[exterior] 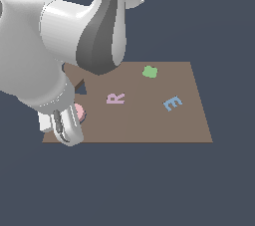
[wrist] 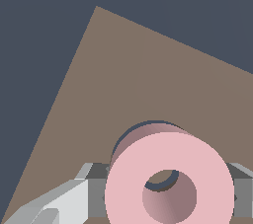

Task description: Insert a designated object into the corresponding slot on a board.

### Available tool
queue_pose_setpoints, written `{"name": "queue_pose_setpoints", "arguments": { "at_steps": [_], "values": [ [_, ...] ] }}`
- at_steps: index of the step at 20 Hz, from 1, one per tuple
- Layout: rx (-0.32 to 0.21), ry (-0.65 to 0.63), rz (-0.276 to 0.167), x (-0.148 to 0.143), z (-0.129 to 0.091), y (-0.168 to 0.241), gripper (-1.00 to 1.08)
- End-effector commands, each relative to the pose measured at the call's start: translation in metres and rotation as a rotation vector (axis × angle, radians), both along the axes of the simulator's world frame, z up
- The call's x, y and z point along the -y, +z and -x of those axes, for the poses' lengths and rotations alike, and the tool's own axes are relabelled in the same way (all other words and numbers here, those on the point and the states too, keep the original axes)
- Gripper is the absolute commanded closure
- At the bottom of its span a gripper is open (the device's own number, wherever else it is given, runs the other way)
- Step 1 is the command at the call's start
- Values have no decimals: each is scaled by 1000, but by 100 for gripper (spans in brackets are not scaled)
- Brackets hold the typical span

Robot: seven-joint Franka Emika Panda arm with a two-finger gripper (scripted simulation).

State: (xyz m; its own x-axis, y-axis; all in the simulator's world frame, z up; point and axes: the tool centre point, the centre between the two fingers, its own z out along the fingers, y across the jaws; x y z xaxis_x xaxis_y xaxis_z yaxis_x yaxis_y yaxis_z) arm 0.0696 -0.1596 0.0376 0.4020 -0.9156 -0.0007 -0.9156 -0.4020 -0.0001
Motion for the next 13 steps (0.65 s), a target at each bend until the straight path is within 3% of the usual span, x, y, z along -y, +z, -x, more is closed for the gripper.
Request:
{"name": "queue_pose_setpoints", "arguments": {
  "at_steps": [1, 3, 4, 13],
  "values": [
    [0, 1, 0, 0, 0, -5, 108],
    [0, 2, -1, 0, 0, -7, 108],
    [0, 2, -1, 0, 0, -7, -92],
    [0, 2, -1, 0, 0, -7, -92]
  ]
}}
